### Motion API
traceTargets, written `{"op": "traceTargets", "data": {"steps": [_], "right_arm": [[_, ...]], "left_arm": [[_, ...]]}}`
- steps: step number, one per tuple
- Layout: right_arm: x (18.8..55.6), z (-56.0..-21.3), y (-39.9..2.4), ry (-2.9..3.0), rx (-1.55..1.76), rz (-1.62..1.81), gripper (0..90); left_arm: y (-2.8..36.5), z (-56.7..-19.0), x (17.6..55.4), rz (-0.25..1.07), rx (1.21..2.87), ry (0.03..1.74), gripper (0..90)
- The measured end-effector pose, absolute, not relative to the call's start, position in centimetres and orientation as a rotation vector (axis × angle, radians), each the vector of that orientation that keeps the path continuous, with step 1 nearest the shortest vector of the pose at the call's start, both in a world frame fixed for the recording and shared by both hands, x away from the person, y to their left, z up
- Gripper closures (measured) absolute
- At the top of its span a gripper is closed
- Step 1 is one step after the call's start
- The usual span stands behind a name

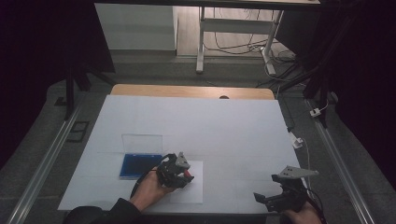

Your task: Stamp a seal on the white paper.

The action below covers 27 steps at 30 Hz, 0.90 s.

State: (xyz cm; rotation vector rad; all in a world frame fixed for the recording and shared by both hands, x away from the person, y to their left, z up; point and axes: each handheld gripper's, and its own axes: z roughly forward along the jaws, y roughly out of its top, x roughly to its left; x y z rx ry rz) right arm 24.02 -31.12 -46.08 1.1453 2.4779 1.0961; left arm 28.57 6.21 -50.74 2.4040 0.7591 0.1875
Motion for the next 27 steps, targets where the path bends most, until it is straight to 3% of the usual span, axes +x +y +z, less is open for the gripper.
{"op": "traceTargets", "data": {"steps": [27], "right_arm": [[24.0, -46.1, -31.2, 2.475, 1.145, 1.102, 0.0]], "left_arm": [[5.8, -49.3, 28.0, 0.249, 2.436, 0.680, 58.2]]}}
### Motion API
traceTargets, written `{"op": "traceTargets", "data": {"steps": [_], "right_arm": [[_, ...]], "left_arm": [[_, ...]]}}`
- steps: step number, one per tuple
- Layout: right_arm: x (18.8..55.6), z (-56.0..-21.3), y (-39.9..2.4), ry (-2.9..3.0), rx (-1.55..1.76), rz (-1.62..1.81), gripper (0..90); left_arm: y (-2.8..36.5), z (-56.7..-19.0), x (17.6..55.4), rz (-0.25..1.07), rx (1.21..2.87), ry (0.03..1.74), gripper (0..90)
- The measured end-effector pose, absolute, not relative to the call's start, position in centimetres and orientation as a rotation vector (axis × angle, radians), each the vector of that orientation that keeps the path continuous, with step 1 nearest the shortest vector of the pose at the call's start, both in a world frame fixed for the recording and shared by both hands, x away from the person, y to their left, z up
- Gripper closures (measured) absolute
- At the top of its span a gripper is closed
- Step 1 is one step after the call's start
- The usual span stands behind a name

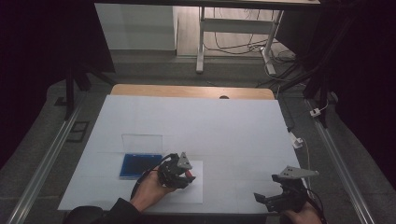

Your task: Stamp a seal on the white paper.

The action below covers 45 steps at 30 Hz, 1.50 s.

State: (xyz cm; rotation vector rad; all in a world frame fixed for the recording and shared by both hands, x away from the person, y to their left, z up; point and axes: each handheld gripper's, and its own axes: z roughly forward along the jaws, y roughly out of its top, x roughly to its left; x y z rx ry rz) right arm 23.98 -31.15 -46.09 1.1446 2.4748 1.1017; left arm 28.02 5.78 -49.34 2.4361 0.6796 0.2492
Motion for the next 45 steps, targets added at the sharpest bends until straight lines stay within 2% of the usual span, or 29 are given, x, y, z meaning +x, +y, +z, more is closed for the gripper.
{"op": "traceTargets", "data": {"steps": [45], "right_arm": [[23.9, -46.0, -31.3, 2.462, 1.143, 1.115, 0.0]], "left_arm": [[13.2, -45.9, 27.5, 0.261, 2.275, 0.856, 58.0]]}}
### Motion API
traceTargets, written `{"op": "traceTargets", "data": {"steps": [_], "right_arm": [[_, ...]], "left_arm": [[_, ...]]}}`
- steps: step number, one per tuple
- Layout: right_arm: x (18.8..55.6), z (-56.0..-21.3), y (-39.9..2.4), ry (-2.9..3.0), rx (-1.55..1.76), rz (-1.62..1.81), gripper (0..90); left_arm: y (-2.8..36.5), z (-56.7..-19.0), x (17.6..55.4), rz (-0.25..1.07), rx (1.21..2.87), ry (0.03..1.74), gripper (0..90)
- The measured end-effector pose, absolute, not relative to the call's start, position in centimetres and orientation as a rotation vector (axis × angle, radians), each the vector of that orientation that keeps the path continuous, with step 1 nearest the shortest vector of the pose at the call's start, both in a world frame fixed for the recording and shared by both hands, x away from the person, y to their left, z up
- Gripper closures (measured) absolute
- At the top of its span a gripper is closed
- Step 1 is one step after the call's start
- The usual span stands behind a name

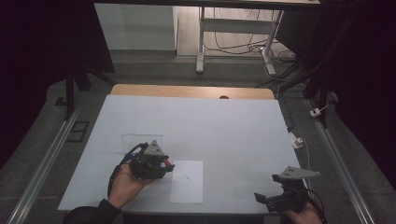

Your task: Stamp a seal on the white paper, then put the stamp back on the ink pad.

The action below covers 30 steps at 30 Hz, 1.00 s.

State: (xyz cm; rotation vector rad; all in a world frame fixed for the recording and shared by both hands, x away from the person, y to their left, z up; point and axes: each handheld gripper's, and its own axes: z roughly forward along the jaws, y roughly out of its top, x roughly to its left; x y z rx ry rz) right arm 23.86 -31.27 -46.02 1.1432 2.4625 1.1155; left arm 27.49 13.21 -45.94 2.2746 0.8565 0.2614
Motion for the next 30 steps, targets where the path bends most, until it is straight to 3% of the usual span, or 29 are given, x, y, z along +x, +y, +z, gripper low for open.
{"op": "traceTargets", "data": {"steps": [30], "right_arm": [[23.8, -46.0, -31.3, 2.460, 1.142, 1.114, 0.0]], "left_arm": [[20.3, -45.7, 26.4, 0.336, 2.154, 1.085, 58.0]]}}
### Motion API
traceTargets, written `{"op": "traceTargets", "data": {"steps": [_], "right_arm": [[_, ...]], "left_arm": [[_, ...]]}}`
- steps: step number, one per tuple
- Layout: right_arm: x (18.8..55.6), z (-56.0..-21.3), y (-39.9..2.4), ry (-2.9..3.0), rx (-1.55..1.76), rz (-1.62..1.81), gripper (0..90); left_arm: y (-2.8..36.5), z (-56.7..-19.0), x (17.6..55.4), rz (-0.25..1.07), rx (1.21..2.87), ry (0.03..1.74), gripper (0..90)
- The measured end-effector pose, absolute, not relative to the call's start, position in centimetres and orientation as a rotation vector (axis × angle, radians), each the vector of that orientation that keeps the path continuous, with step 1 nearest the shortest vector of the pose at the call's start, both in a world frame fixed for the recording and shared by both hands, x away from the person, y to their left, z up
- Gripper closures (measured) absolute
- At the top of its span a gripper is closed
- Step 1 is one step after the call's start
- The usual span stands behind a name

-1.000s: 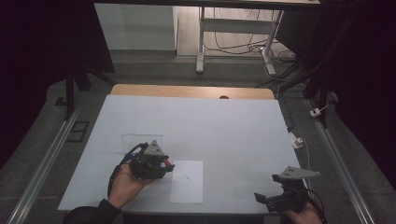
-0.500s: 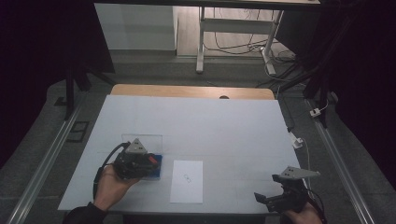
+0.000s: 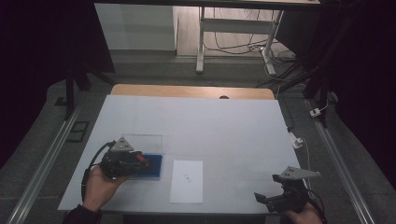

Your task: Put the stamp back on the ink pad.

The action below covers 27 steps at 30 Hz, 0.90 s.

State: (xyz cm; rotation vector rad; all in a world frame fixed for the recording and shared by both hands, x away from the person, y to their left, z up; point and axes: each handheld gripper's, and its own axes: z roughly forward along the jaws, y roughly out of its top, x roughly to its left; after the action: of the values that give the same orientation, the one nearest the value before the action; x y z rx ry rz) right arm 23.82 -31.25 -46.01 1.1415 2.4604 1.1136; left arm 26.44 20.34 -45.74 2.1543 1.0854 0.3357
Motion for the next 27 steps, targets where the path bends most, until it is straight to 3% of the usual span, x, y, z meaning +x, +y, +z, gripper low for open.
{"op": "traceTargets", "data": {"steps": [27], "right_arm": [[23.8, -46.1, -31.1, 2.470, 1.139, 1.097, 0.0]], "left_arm": [[20.9, -48.9, 28.6, 0.322, 2.235, 1.105, 58.0]]}}
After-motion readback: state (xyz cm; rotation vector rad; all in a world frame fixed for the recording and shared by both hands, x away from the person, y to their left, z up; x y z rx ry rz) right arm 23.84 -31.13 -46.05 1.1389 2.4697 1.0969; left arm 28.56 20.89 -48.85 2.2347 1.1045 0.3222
